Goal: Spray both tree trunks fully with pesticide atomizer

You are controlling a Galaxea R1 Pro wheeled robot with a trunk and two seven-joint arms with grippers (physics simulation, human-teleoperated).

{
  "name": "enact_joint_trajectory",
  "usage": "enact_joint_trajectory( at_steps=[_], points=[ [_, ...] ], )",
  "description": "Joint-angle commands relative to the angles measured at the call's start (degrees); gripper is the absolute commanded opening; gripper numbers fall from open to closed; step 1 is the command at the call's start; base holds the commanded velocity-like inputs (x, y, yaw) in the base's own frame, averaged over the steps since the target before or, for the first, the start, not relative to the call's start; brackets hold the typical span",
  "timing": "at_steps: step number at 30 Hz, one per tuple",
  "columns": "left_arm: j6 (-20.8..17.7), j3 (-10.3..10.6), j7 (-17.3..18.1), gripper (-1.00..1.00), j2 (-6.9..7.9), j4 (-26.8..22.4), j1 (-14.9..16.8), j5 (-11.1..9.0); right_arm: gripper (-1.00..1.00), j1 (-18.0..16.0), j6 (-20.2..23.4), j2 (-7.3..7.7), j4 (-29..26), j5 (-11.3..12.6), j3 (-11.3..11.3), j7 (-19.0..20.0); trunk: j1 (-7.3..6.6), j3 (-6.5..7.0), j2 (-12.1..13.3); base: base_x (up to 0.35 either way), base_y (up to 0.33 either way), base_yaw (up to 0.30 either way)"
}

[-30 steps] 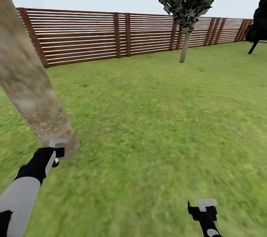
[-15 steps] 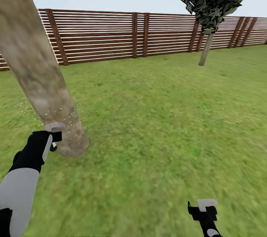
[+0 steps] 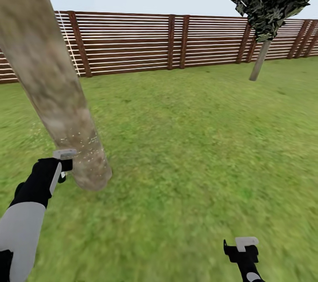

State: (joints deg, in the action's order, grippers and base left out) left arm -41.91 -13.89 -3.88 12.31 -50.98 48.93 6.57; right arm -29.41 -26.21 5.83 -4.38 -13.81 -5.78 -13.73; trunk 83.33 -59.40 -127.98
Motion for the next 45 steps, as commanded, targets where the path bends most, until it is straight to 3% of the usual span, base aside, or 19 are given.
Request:
enact_joint_trajectory(
  at_steps=[1, 6, 12, 13, 14, 15, 16, 17, 18, 19, 20, 22, 24, 25, 26, 34, 43, 44, 45],
  points=[
    [-0.1, -0.2, 0.2, -1.00, 0.39, 0.2, -0.1, 0.5, 1.00, 0.0, -0.2, -0.02, 0.1, -0.6, -0.5, -0.2, -0.01, -0.05, 0.0, 0.010, 0.000, 0.272],
    [0.0, 0.0, 0.1, -1.00, 0.20, 0.5, -0.5, 0.4, 1.00, 0.0, -0.2, -0.03, 0.1, -0.6, -0.5, -0.2, -0.01, -0.05, 0.0, 0.001, 0.000, 0.188],
    [2.2, 0.3, 1.0, -1.00, -0.35, 2.6, -5.9, -0.2, 1.00, 0.0, -0.2, -0.03, -0.3, -0.5, -0.5, -0.1, -0.01, -0.05, 0.0, -0.187, 0.000, 0.005],
    [4.5, 1.2, 1.4, -1.00, -0.34, 3.7, -7.3, -0.1, 1.00, 0.0, -0.1, -0.03, -0.4, -0.6, -0.5, 0.0, -0.01, -0.05, 0.0, -0.334, 0.000, 0.000],
    [7.9, 3.7, 3.0, -1.00, -0.25, 4.7, -8.6, 0.0, 1.00, 0.0, -0.1, -0.06, -0.5, -0.7, -0.5, 0.1, -0.01, -0.05, 0.0, -0.337, 0.000, 0.000],
    [11.1, 6.9, 6.0, -1.00, -0.13, 5.3, -10.2, 0.2, 1.00, 0.0, -0.1, -0.19, -1.0, -0.9, -0.3, 0.2, -0.01, -0.05, 0.0, -0.338, 0.000, 0.000],
    [14.7, 12.4, 11.2, -1.00, 0.22, 5.9, -12.7, 0.8, 1.00, -0.1, 0.1, -0.47, -4.2, -2.8, -0.2, 0.9, -0.01, -0.05, 0.0, -0.339, 0.000, 0.000],
    [17.9, 16.5, 15.3, -1.00, 0.48, 6.3, -14.0, 1.4, 1.00, -0.1, 0.4, -0.68, -8.3, -7.4, -0.2, 5.0, -0.01, -0.05, 0.0, -0.340, 0.000, 0.000],
    [21.0, 18.9, 19.4, -1.00, 0.65, 6.8, -15.1, 3.0, 1.00, -0.1, 1.8, -0.79, -11.7, -12.8, -0.2, 12.7, -0.01, -0.05, 0.0, -0.328, 0.000, 0.000],
    [24.4, 20.7, 24.9, -1.00, 0.73, 7.1, -15.8, 6.1, 1.00, -0.1, 4.2, -0.76, -14.4, -16.3, -0.2, 20.0, -0.01, -0.05, 0.0, -0.301, 0.000, 0.000],
    [26.0, 21.2, 27.8, -1.00, 0.73, 7.2, -15.9, 7.8, 1.00, -0.2, 5.3, -0.67, -15.3, -17.3, -0.3, 22.8, -0.01, -0.05, 0.0, -0.283, 0.000, 0.000],
    [29.4, 21.8, 38.7, -1.00, 0.69, 7.2, -16.1, 12.7, 1.00, -0.9, 7.4, -0.45, -18.5, -19.3, -0.3, 32.7, -0.01, -0.05, 0.0, -0.181, 0.000, 0.000],
    [30.4, 22.1, 48.2, -1.00, 0.68, 7.2, -15.7, 14.9, 1.00, -2.3, 8.2, -0.41, -23.3, -23.1, -0.3, 46.9, -0.01, -0.05, 0.0, -0.041, 0.000, 0.000],
    [30.5, 22.2, 53.8, -1.00, 0.57, 7.2, -15.6, 17.3, 1.00, -2.7, 8.3, -0.55, -26.3, -26.0, -0.3, 55.2, -0.01, -0.05, 0.0, -0.011, 0.000, 0.000],
    [30.6, 22.2, 58.5, -1.00, 0.47, 7.1, -15.5, 20.4, 1.00, -2.9, 8.4, -0.70, -28.8, -27.5, -0.3, 60.3, -0.01, -0.05, 0.0, -0.005, 0.000, 0.000],
    [30.5, 21.9, 58.7, -1.00, 2.15, 6.2, -16.3, 21.7, 1.00, -3.4, 8.5, -3.30, -29.1, -27.1, -1.8, 59.2, -0.01, -0.05, 0.0, 0.000, 0.000, 0.000],
    [30.2, 24.7, 60.6, -1.00, 0.55, 7.1, -15.5, 22.5, 1.00, -3.4, 8.4, -6.22, -28.9, -27.3, -0.1, 59.6, -0.01, -0.05, 0.0, 0.000, 0.000, 0.000],
    [30.2, 29.4, 62.8, -1.00, 0.36, 7.5, -15.5, 22.5, 1.00, -3.4, 8.5, -8.16, -28.9, -27.3, 6.5, 59.6, -0.01, -0.05, 0.0, 0.000, 0.000, 0.000],
    [30.2, 29.4, 63.3, -1.00, 0.09, 7.6, -15.5, 23.0, 1.00, -3.5, 8.5, -8.24, -29.0, -27.3, 7.4, 59.6, -0.01, -0.05, 0.0, 0.000, 0.000, 0.000]
  ],
)
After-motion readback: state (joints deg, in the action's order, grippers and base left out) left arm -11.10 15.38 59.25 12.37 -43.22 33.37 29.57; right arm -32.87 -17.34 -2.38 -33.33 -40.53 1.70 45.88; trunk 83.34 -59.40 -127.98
